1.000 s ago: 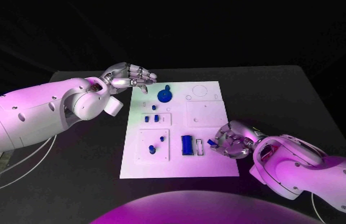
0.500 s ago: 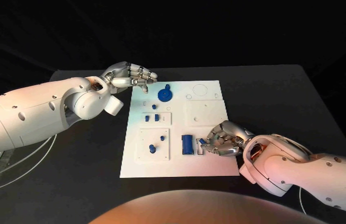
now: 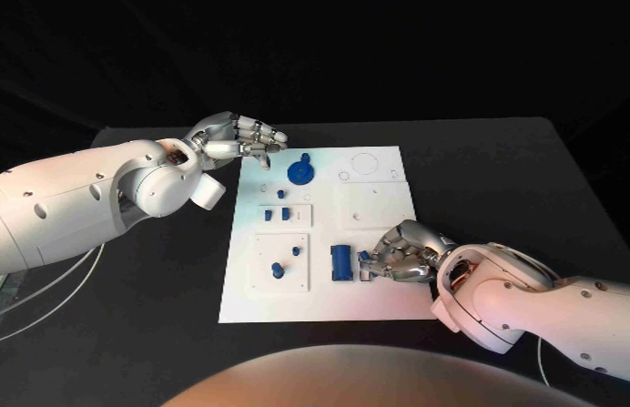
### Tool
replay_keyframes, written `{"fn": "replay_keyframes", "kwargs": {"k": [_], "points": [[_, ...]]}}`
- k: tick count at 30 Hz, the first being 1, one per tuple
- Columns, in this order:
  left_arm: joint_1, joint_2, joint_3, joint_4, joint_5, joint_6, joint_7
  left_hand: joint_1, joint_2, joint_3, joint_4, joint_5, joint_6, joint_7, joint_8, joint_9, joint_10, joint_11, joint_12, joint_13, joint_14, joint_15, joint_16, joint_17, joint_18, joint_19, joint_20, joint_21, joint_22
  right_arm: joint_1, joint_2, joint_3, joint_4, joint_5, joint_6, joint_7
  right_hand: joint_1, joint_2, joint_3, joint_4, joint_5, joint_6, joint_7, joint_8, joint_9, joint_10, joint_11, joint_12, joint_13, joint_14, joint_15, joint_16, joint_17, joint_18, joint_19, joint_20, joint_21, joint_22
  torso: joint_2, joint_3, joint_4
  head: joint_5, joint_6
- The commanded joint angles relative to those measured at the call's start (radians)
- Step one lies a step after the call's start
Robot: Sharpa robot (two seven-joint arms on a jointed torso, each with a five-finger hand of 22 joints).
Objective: Assemble the parts on the task board
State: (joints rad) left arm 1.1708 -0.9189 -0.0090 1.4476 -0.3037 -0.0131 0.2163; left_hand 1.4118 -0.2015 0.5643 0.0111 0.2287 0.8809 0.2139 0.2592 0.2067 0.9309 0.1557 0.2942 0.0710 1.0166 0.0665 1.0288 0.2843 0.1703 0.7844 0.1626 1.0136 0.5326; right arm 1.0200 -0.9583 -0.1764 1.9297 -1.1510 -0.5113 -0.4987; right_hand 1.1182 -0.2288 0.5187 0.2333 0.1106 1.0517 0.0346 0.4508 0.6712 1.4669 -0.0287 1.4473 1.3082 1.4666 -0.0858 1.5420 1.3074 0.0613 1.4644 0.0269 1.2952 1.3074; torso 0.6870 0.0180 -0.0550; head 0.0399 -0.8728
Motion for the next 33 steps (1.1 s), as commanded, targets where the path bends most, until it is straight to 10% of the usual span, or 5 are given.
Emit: {"fn": "replay_keyframes", "kwargs": {"k": [1,33], "points": [[0.0,0.001,0.001,0.003,0.006,0.014,0.003,0.001,0.012,0.0,-0.006,0.003,-0.004,0.001,0.003,0.001,-0.005,-0.001,0.005,0.001,-0.004,0.005,-0.002,0.0,0.014,-0.005,0.004,-0.004,-0.001,-0.003,0.006,0.0,-0.005,-0.005,0.026,-0.006,-0.011,0.003,-0.01,0.002,-0.005,0.008,0.002,-0.003,0.001,0.063,-0.006,0.003,0.185,0.085,-0.006,-0.002,0.158,-0.01,0.021,-0.007,0.003,0.195,0.0,-0.0003,-0.0002,0.0,0.0],[0.0,0.0,0.001,0.003,0.006,0.014,0.003,-0.004,0.014,0.0,-0.004,0.003,-0.004,0.002,0.003,0.001,-0.006,-0.001,0.007,0.001,-0.005,0.006,-0.002,0.0,0.014,-0.005,0.004,-0.004,-0.001,-0.01,0.015,0.0,-0.011,-0.036,0.024,0.007,-0.078,0.003,-0.182,0.059,-0.004,0.018,-0.002,-0.01,0.005,0.065,-0.009,0.006,0.188,0.085,-0.009,-0.002,0.159,-0.01,0.021,-0.01,0.002,0.195,-0.001,-0.0005,-0.0018,0.003,0.0]]}}
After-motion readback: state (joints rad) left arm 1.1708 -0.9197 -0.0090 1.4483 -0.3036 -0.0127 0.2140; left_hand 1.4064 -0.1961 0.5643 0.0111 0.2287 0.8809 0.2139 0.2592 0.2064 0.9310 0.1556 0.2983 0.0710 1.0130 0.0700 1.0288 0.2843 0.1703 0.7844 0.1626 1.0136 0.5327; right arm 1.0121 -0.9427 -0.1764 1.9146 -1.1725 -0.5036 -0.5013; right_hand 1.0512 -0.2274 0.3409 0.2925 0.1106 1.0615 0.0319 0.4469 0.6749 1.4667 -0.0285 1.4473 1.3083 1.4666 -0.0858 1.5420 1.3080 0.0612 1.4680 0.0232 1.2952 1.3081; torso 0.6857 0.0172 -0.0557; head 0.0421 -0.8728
